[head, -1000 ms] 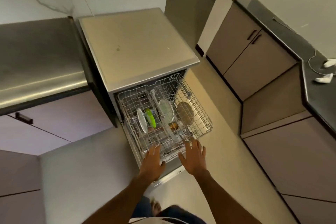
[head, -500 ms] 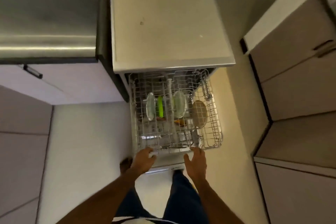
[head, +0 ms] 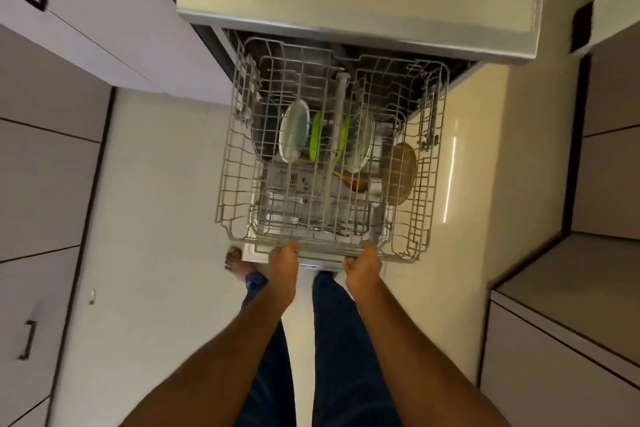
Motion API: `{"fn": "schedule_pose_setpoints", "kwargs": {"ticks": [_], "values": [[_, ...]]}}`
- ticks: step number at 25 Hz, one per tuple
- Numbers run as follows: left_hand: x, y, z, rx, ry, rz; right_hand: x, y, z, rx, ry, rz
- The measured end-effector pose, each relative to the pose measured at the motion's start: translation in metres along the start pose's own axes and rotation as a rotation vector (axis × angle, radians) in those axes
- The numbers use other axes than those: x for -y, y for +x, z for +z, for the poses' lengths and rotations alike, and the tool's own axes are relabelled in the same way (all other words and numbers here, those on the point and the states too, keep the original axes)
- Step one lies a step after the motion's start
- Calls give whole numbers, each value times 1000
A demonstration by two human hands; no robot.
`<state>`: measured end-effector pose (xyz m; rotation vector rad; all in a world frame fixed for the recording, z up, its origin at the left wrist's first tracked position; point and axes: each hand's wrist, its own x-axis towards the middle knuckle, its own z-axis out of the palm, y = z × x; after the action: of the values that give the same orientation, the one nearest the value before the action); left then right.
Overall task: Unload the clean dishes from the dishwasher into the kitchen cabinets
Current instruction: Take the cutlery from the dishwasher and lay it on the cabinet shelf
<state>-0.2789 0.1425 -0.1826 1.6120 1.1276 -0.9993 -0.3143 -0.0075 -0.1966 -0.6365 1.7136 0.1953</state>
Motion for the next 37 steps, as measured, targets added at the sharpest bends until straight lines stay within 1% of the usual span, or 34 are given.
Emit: {"fn": "schedule_pose_setpoints", "kwargs": {"ticks": [2, 3, 4, 6, 8, 11, 13, 15, 17, 19, 20, 22, 25, 27, 29, 32, 35, 37], "values": [[-10, -1, 10, -91, -271, -74, 9, 0, 4, 6, 167, 7], [-17, -4, 14, -127, -366, -96, 13, -2, 7, 4, 223, 5], [-25, -6, 17, -140, -420, -104, 16, -3, 11, 2, 250, -5], [-45, -8, 21, -109, -481, -70, 22, -1, 21, 2, 283, -50], [-72, -6, 20, -36, -505, -9, 42, -3, 35, 62, 307, -82], [-120, 15, 23, 53, -437, 149, 88, -3, 71, 175, 248, -153], [-153, 36, 39, 57, -364, 265, 122, 7, 96, 224, 212, -221], [-176, 57, 54, -27, -386, 378, 144, 14, 114, 260, 231, -293], [-192, 70, 69, -43, -580, 416, 154, 18, 126, 239, 283, -327], [-199, 81, 81, 12, -803, 394, 153, 22, 132, 212, 274, -352], [-202, 84, 84, 51, -878, 381, 151, 28, 132, 209, 277, -374], [-213, 91, 90, 126, -936, 391, 154, 39, 137, 228, 267, -431], [-233, 93, 90, 246, -931, 467, 177, 61, 159, 301, 298, -554], [-250, 96, 89, 321, -874, 546, 198, 74, 176, 349, 332, -628], [-267, 103, 88, 377, -783, 653, 220, 80, 191, 365, 300, -688], [-297, 119, 90, 398, -683, 737, 243, 81, 208, 443, 228, -779], [-321, 136, 96, 340, -577, 665, 258, 76, 218, 557, 214, -794], [-331, 147, 97, 369, -567, 769, 266, 75, 223, 620, 248, -793]]}}
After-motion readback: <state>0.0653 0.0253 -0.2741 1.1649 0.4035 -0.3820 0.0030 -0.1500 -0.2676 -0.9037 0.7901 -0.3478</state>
